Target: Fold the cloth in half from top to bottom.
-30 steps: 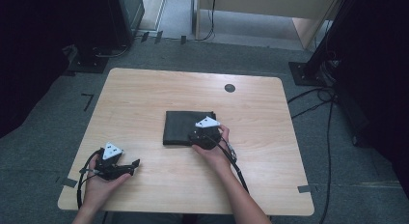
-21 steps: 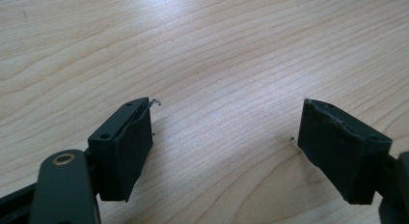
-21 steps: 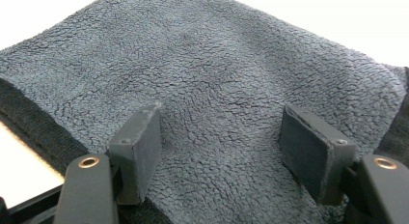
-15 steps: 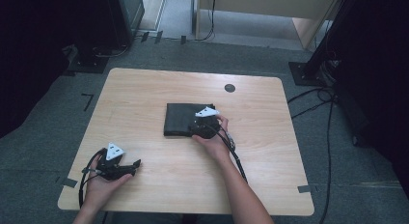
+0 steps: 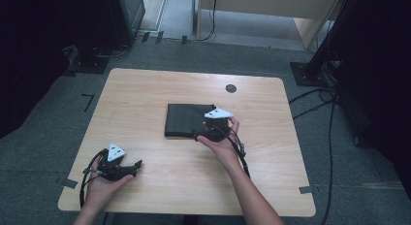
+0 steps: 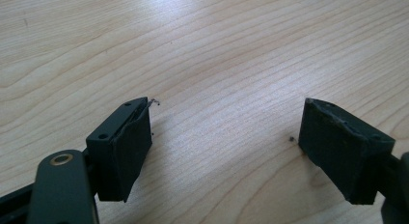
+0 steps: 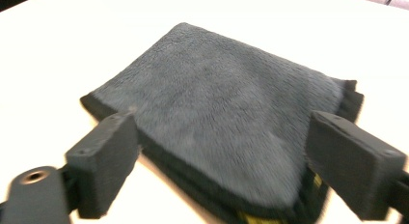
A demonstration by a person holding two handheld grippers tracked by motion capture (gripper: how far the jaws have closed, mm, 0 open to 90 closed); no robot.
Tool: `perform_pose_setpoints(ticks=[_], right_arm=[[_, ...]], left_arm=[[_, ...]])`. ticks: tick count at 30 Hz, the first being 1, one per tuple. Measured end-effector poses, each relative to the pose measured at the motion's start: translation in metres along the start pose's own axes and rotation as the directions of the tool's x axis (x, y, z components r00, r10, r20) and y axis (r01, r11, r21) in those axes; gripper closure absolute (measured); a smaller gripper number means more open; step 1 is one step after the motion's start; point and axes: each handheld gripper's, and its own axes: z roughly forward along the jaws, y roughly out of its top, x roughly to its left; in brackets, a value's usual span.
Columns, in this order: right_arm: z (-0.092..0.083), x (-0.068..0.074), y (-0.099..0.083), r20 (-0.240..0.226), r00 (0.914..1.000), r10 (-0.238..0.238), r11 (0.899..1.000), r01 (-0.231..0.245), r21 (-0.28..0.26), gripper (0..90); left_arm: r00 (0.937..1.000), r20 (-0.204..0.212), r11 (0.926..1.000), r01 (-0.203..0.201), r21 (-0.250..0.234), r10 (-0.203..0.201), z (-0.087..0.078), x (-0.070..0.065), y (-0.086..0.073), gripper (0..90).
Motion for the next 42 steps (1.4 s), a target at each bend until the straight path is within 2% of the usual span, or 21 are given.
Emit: perform_pose_setpoints(ticks=[2, 5, 9, 11, 20, 26, 31, 42], right_arm=[[-0.013, -0.002, -0.003, 0.003, 1.0000, -0.005, 1.000, 0.005, 0.001, 9.2], [-0.031, -0.009, -0.012, 0.045, 0.9986, -0.028, 1.000, 0.028, 0.007, 8.9], [-0.054, -0.024, -0.029, 0.061, 0.9980, 0.018, 1.000, -0.018, -0.001, 8.8], [-0.064, -0.031, -0.038, 0.083, 0.9964, 0.017, 1.000, -0.017, 0.002, 8.7], [-0.102, -0.057, -0.078, 0.125, 0.9909, 0.049, 0.998, -0.053, 0.024, 6.9], [-0.121, -0.074, -0.103, 0.157, 0.9834, 0.090, 0.994, -0.097, 0.040, 6.4], [-0.135, -0.086, -0.117, 0.185, 0.9771, 0.105, 0.993, -0.114, 0.041, 6.1], [-0.154, -0.103, -0.146, 0.228, 0.9631, 0.143, 0.985, -0.162, 0.065, 5.1]], left_arm=[[1.0000, -0.001, 1.0000, 0.001, -0.001, -0.001, 0.000, 0.000, 0.000, 18.7], [1.0000, -0.001, 1.0000, 0.001, -0.002, -0.001, 0.000, 0.000, 0.000, 18.7], [1.0000, -0.002, 1.0000, 0.001, -0.003, -0.001, 0.000, 0.000, 0.000, 18.7], [1.0000, -0.002, 1.0000, 0.002, -0.003, -0.002, 0.000, 0.000, 0.000, 18.7], [1.0000, -0.003, 1.0000, 0.003, -0.004, -0.003, 0.000, -0.001, 0.000, 18.7], [1.0000, -0.004, 1.0000, 0.004, -0.004, -0.004, 0.000, -0.001, -0.001, 18.7], [1.0000, -0.005, 1.0000, 0.004, -0.005, -0.004, 0.000, -0.001, -0.001, 18.7], [1.0000, -0.006, 1.0000, 0.004, -0.005, -0.004, 0.000, -0.001, -0.001, 18.8]])
